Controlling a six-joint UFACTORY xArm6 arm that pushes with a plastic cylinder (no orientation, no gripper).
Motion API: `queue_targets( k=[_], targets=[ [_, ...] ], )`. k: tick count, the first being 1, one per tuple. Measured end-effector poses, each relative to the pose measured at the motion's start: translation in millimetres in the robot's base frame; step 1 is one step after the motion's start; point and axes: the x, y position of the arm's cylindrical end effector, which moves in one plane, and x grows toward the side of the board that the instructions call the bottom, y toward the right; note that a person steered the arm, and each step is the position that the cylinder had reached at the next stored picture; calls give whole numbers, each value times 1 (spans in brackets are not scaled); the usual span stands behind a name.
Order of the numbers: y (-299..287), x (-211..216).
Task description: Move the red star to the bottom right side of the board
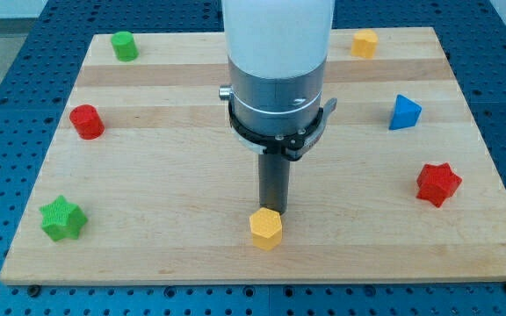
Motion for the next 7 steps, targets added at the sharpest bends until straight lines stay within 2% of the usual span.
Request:
queue_targets(
  k=[2,5,7],
  targets=[
    [0,-73],
    [-1,-74],
    [12,-91]
  ],
)
